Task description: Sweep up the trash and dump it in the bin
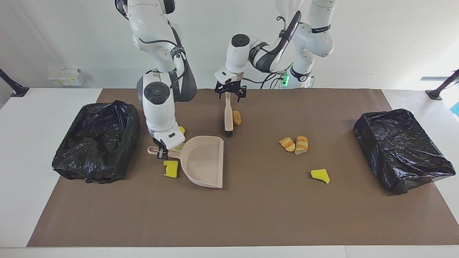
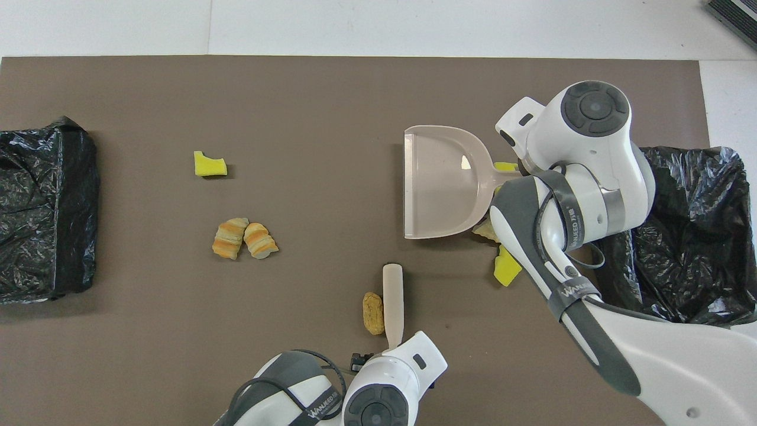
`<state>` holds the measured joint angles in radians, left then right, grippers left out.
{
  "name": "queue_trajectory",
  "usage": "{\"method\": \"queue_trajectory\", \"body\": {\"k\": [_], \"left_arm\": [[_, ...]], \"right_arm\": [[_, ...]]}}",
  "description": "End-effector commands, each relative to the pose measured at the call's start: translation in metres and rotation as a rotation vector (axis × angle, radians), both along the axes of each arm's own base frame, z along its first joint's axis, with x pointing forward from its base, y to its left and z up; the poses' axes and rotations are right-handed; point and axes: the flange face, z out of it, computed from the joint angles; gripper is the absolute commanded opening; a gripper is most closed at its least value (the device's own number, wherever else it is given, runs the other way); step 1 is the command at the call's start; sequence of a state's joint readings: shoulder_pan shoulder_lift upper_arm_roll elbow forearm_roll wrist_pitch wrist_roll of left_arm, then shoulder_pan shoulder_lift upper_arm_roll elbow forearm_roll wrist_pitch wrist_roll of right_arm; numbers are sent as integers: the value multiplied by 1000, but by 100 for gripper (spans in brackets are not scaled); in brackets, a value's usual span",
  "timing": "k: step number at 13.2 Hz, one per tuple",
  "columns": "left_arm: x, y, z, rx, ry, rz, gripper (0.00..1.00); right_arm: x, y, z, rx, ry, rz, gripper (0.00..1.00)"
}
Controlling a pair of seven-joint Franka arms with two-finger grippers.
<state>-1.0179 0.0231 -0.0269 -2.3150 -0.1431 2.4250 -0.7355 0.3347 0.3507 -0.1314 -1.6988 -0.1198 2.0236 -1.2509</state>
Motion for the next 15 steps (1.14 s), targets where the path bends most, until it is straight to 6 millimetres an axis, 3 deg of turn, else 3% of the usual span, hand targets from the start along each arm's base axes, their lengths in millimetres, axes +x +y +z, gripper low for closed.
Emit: {"method": "queue_trajectory", "body": {"k": [1, 5, 6, 7, 15], "left_arm": [[-2, 3, -5, -10, -4, 22, 95], [3, 4, -5, -4, 3, 45, 60], [3, 4, -4, -2, 5, 46, 46], [5, 6, -3, -2, 5, 50, 38], [1, 10, 4, 26, 30, 70, 37]], "right_arm": [[4, -1, 3, -5, -13, 23, 0], [3, 2, 1, 2, -8, 19, 0], [3, 1, 2, 2, -10, 16, 0], [3, 1, 1, 3, -8, 12, 0], [1, 5, -1, 3, -7, -7, 0]]}}
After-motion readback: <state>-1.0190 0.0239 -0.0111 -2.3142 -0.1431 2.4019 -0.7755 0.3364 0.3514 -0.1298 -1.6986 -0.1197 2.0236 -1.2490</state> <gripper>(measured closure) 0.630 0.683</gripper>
